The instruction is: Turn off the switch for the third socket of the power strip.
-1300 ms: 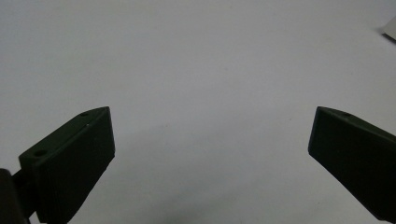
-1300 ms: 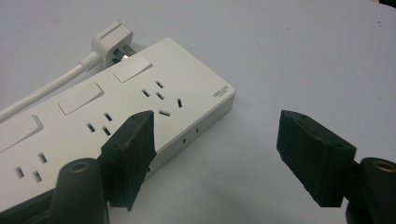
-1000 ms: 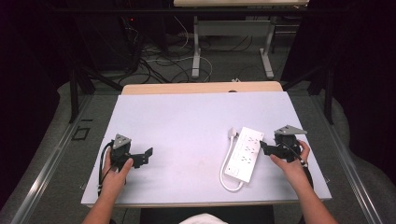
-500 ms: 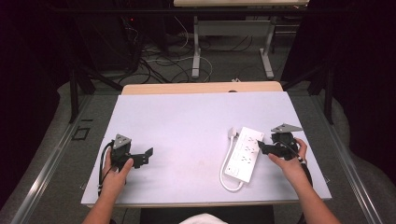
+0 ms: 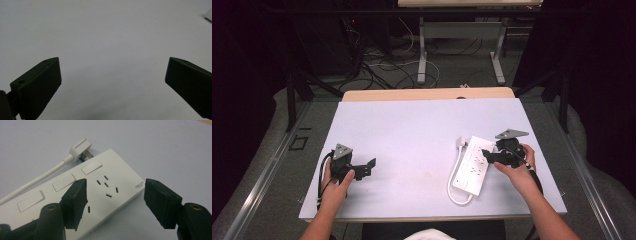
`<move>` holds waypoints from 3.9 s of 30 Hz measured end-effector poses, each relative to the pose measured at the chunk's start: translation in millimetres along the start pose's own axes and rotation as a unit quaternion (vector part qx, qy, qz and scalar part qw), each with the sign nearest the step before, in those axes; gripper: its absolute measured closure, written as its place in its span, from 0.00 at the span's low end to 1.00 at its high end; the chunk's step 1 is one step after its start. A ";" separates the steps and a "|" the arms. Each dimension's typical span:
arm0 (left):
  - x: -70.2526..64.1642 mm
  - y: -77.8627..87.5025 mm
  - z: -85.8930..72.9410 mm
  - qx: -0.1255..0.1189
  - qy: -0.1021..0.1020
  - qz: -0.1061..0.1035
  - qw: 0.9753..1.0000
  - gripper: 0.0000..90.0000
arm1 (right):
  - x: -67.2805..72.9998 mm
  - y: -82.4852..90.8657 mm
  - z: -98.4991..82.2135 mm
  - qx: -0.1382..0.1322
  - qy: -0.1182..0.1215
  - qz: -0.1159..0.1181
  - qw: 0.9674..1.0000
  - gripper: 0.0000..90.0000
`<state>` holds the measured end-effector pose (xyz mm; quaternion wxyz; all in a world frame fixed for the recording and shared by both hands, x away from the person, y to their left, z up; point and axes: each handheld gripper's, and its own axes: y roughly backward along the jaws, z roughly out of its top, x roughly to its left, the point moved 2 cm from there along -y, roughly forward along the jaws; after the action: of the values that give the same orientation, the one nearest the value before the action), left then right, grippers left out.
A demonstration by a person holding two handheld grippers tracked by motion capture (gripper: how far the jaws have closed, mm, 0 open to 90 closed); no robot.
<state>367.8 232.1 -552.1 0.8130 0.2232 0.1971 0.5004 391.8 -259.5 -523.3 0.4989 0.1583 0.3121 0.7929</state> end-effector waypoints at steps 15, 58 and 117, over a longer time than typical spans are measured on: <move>0.2 -0.1 -0.1 0.001 0.000 -0.001 1.000 0.01 | 8.8 -8.1 14.4 0.004 0.027 0.026 0.999 0.44; -0.1 -0.8 -0.2 0.003 0.001 -0.003 1.000 0.01 | 3.5 -43.7 50.5 0.066 0.042 0.062 0.995 0.74; -0.4 -1.8 -0.3 0.006 0.000 -0.003 1.000 0.01 | 2.3 -70.5 49.0 0.129 -0.025 0.084 0.988 0.95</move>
<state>368.8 231.1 -553.3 0.8132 0.2275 0.2008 0.4967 467.2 -219.3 -532.5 0.4136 0.2664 0.3848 0.7810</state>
